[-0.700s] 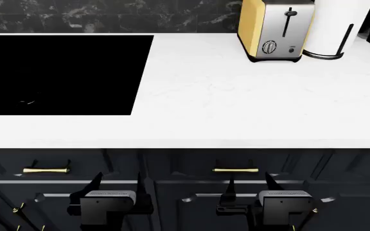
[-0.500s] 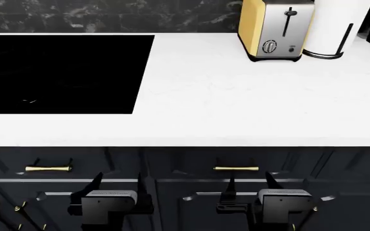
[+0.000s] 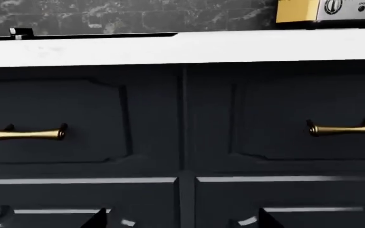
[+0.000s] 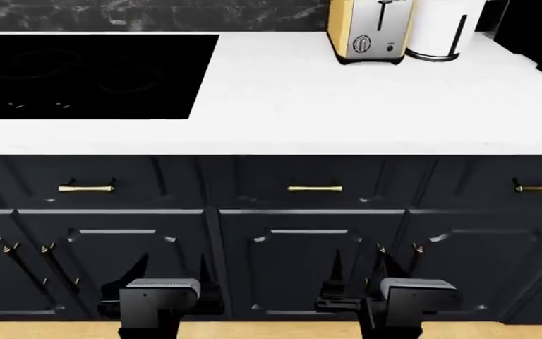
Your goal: Move the drinks to the dining counter.
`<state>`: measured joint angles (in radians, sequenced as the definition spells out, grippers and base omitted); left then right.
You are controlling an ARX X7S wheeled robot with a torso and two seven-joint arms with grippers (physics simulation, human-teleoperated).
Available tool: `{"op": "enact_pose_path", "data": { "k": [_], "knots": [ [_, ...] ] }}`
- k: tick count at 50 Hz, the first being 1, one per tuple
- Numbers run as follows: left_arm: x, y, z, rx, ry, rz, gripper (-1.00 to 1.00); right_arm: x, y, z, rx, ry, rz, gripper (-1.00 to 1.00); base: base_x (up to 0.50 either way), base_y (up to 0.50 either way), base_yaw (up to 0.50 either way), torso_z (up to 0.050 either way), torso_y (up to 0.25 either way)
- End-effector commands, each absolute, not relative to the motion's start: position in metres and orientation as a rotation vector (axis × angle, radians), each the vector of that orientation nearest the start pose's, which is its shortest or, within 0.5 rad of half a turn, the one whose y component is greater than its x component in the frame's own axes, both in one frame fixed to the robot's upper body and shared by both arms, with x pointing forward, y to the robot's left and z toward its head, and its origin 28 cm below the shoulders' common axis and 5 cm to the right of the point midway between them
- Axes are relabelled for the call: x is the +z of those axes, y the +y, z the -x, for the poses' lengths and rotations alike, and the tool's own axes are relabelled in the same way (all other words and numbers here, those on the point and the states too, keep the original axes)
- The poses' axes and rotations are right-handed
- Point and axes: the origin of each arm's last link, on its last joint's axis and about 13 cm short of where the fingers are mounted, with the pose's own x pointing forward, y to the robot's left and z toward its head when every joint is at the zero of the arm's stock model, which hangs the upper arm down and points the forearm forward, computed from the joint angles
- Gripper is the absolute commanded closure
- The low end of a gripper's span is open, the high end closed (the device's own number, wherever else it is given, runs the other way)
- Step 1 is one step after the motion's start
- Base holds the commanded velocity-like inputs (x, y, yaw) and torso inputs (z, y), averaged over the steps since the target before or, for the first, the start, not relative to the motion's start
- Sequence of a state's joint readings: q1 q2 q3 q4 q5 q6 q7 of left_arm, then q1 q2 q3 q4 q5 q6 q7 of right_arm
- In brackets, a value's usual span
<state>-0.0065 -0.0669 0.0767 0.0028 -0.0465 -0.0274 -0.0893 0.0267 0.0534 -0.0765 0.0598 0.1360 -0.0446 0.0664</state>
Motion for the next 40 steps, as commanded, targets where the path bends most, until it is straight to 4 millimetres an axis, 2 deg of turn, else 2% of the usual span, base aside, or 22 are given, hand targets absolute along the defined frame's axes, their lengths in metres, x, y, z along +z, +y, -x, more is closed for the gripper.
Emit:
{"op": "enact_pose_path", "data": {
  "k": [1, 28, 40],
  "knots": [
    [0.0119, 0.2058, -0.2108, 0.013, 0.025, -0.023, -1.00, 0.0090, -0.0938, -0.2137, 0.011, 0.004, -0.150, -1.00, -0.35, -0.50, 0.00, 0.000, 0.000],
    [0.0121, 0.2055, -0.2103, 0.013, 0.027, -0.024, -1.00, 0.0087, -0.0940, -0.2130, 0.016, 0.011, -0.163, -1.00, -0.28, -0.50, 0.00, 0.000, 0.000],
    [0.0115, 0.2058, -0.2102, 0.014, 0.026, -0.025, -1.00, 0.0095, -0.0955, -0.2145, -0.015, 0.050, -0.236, -1.00, -0.01, -0.50, 0.00, 0.000, 0.000]
  ]
}}
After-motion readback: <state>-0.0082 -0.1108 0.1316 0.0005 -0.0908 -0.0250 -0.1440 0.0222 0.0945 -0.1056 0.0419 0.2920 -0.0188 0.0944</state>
